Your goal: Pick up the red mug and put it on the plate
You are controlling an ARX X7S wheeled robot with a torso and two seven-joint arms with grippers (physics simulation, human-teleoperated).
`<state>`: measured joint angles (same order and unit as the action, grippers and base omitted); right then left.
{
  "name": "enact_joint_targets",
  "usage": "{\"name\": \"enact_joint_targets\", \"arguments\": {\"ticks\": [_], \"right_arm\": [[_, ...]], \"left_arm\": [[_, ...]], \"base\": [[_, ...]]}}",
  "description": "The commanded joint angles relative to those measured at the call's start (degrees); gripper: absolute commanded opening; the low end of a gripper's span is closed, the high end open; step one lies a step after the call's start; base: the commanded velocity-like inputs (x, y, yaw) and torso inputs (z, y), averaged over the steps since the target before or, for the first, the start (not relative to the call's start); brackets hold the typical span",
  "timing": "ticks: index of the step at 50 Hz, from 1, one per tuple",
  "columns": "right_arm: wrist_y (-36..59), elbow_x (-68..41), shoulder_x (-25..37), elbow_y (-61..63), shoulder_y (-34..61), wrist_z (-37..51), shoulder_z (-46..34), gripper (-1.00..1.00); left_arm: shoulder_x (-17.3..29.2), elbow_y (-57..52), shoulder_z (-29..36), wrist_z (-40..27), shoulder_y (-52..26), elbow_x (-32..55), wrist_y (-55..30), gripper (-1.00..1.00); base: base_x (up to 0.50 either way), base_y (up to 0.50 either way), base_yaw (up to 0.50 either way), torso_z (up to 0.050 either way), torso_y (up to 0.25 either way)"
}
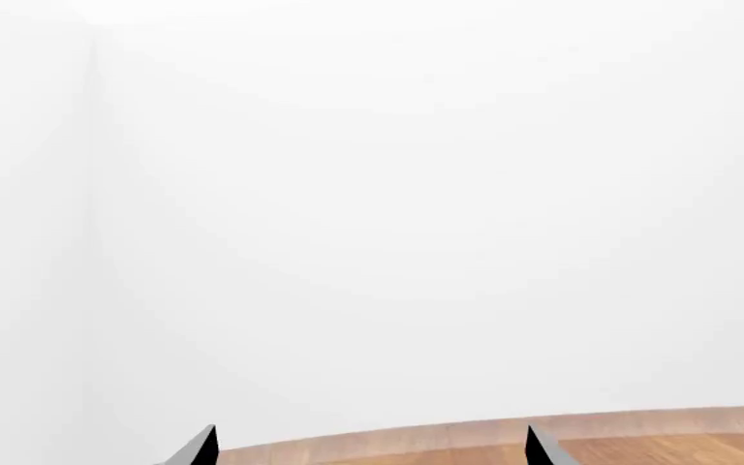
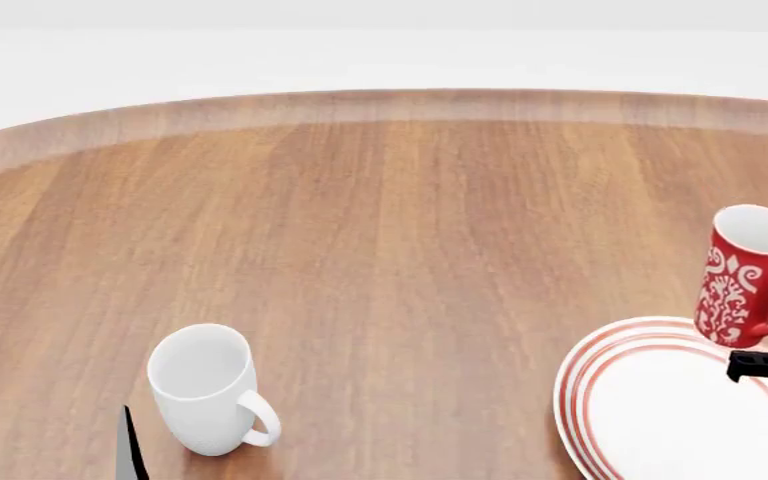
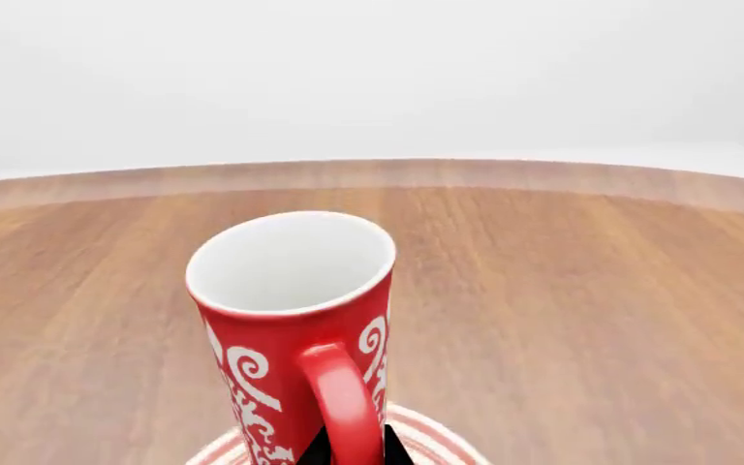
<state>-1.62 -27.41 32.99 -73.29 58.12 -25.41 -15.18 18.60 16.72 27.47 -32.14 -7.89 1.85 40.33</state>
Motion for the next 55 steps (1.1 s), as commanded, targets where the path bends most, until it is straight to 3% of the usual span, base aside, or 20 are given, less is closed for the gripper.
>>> {"name": "enact_joint_targets", "arguments": {"ticks": [1,30,55], "right_arm": [[-1.2,6.1,-1.3,-1.7,-0.6,-1.3,6.5,-1.00],[-4.7,21.3,-4.6,-1.7,-4.7,-7.4,25.7,-1.00],[-6.6,26.5,-4.9,-1.7,-5.0,-4.4,33.2,-1.00]], "left_arm": [[0.1,0.1,0.1,-0.1,-0.1,-0.1,0.1,1.00],[0.2,-0.1,0.4,-0.4,-0.1,-0.1,-0.1,1.00],[0.4,0.1,0.6,-0.5,-0.2,-0.1,0.2,1.00]], "base": [[0.00,0.00,0.00,0.015,0.000],[0.00,0.00,0.00,0.000,0.000],[0.00,0.00,0.00,0.000,0.000]]}}
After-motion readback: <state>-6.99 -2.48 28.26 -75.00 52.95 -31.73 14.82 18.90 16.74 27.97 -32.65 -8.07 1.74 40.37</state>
